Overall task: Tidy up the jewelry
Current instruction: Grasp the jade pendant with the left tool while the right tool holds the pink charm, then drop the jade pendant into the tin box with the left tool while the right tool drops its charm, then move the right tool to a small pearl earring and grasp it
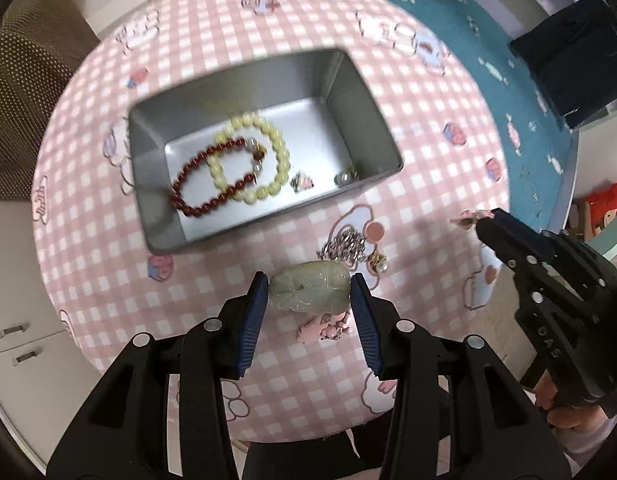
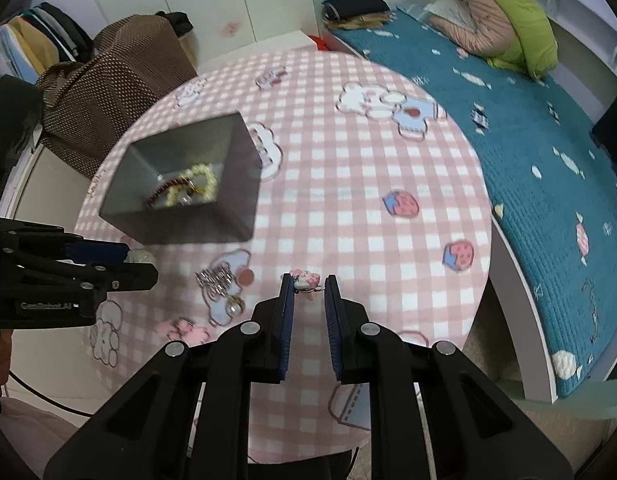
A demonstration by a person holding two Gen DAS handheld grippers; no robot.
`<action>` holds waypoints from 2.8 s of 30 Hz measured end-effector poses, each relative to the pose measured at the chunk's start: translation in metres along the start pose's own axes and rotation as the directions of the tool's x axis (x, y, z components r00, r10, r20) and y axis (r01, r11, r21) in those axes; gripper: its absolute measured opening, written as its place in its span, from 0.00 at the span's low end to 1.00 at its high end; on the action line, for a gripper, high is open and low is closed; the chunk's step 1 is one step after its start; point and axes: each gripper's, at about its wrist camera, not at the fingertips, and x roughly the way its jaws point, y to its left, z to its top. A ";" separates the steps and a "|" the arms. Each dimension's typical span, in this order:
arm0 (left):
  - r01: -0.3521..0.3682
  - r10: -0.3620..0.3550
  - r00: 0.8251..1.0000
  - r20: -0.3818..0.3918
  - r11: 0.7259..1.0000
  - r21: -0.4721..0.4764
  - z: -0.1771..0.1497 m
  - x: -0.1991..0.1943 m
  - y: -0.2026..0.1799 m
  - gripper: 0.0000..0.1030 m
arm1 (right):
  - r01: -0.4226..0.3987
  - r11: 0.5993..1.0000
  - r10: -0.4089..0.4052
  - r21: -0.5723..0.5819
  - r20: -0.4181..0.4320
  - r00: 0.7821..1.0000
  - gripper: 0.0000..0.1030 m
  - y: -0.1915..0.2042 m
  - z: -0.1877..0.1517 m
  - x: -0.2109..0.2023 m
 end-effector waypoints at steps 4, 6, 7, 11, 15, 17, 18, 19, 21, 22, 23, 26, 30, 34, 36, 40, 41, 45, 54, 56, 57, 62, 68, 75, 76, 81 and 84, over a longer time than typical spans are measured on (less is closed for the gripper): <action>0.028 -0.026 0.998 0.050 0.999 -0.025 0.012 -0.019 0.015 0.41 | -0.018 0.999 0.019 -0.037 0.041 0.999 0.14 0.010 0.015 -0.010; 0.047 -0.044 0.996 0.074 0.998 -0.039 0.011 -0.024 0.025 0.41 | -0.028 0.998 0.032 -0.058 0.060 0.998 0.14 0.016 0.024 -0.014; 0.063 -0.058 0.993 0.098 0.997 -0.050 0.013 -0.027 0.026 0.41 | -0.036 0.997 0.041 -0.071 0.072 0.997 0.14 0.020 0.029 -0.016; 0.101 -0.086 0.986 0.144 0.990 -0.103 0.021 -0.032 0.033 0.41 | -0.058 0.990 0.071 -0.129 0.094 0.993 0.14 0.033 0.044 -0.019; 0.115 -0.091 0.983 0.162 0.982 -0.147 0.031 -0.030 0.040 0.41 | -0.084 0.980 0.101 -0.179 0.086 0.991 0.14 0.043 0.056 -0.012; 0.133 -0.103 0.980 0.173 0.976 -0.170 0.035 -0.029 0.045 0.41 | -0.097 0.975 0.114 -0.201 0.078 0.990 0.14 0.048 0.061 -0.008; 0.135 -0.104 0.979 0.176 0.975 -0.177 0.035 -0.028 0.047 0.41 | -0.103 0.972 0.121 -0.213 0.072 0.990 0.14 0.050 0.063 -0.004; 0.137 -0.104 0.978 0.178 0.973 -0.185 0.037 -0.027 0.049 0.41 | -0.106 0.970 0.124 -0.219 0.066 0.990 0.14 0.052 0.065 -0.002; 0.146 -0.110 0.977 0.181 0.969 -0.200 0.041 -0.026 0.053 0.41 | -0.116 0.966 0.131 -0.231 0.052 0.990 0.14 0.054 0.068 0.004; 0.152 -0.114 0.977 0.180 0.966 -0.208 0.043 -0.024 0.055 0.41 | -0.120 0.964 0.133 -0.239 0.042 0.990 0.14 0.055 0.070 0.008; 0.155 -0.118 0.977 0.179 0.964 -0.214 0.044 -0.022 0.057 0.41 | -0.122 0.961 0.133 -0.249 0.029 0.991 0.14 0.057 0.071 0.013; 0.165 -0.124 0.975 0.183 0.959 -0.231 0.051 -0.016 0.060 0.41 | -0.140 0.954 0.141 -0.264 -0.012 0.990 0.15 0.060 0.075 0.027; 0.172 -0.131 0.975 0.181 0.957 -0.234 0.061 -0.008 0.061 0.41 | -0.148 0.950 0.143 -0.277 -0.038 0.989 0.15 0.062 0.078 0.036; 0.189 -0.152 0.974 0.167 0.954 -0.234 0.071 0.001 0.060 0.41 | -0.139 0.949 0.126 -0.283 -0.064 0.990 0.27 0.060 0.078 0.038; 0.197 -0.163 0.973 0.161 0.954 -0.228 0.075 0.005 0.058 0.41 | -0.133 0.952 0.121 -0.275 -0.059 0.991 0.31 0.056 0.078 0.036; 0.211 -0.183 0.973 0.141 0.953 -0.216 0.084 0.017 0.054 0.41 | -0.088 0.969 0.080 -0.230 -0.045 0.996 0.37 0.041 0.081 0.034; 0.212 -0.186 0.973 0.135 0.954 -0.214 0.087 0.020 0.052 0.41 | -0.081 0.973 0.073 -0.216 -0.044 0.996 0.38 0.037 0.081 0.033; 0.202 -0.182 0.977 0.110 0.958 -0.204 0.097 0.037 0.047 0.41 | -0.047 0.985 0.041 -0.168 -0.039 0.998 0.40 0.023 0.082 0.032; 0.172 -0.164 0.985 0.057 0.964 -0.205 0.108 0.061 0.042 0.42 | -0.001 0.995 -0.003 -0.095 -0.041 0.999 0.47 0.004 0.076 0.031; 0.158 -0.150 0.987 0.057 0.968 -0.197 0.109 0.059 0.042 0.47 | 0.000 0.997 -0.004 -0.082 -0.042 0.999 0.49 0.001 0.075 0.031; 0.145 -0.137 0.989 0.054 0.970 -0.193 0.108 0.059 0.042 0.51 | -0.001 0.997 -0.003 -0.074 -0.043 0.999 0.49 0.000 0.075 0.031; 0.151 -0.142 0.988 0.057 0.969 -0.195 0.103 0.052 0.042 0.52 | -0.001 0.998 -0.002 -0.060 -0.045 0.999 0.50 0.000 0.073 0.030; 0.150 -0.135 0.987 0.092 0.972 -0.183 0.092 0.032 0.041 0.52 | -0.009 0.998 0.007 -0.058 -0.027 1.000 0.54 0.003 0.071 0.024; 0.142 -0.120 0.985 0.124 0.972 -0.188 0.071 0.010 0.045 0.52 | -0.010 0.998 0.009 -0.060 -0.006 1.000 0.57 0.011 0.067 0.014; 0.140 -0.117 0.985 0.126 0.972 -0.190 0.068 0.008 0.046 0.52 | -0.008 0.998 0.008 -0.062 -0.004 1.000 0.57 0.012 0.066 0.013; 0.139 -0.112 0.983 0.144 0.971 -0.195 0.049 -0.005 0.050 0.55 | -0.002 0.998 0.003 -0.065 0.006 1.000 0.58 0.019 0.059 0.008; 0.138 -0.110 0.983 0.149 0.972 -0.192 0.037 -0.009 0.051 0.56 | 0.001 0.998 -0.001 -0.060 0.006 1.000 0.59 0.022 0.053 0.006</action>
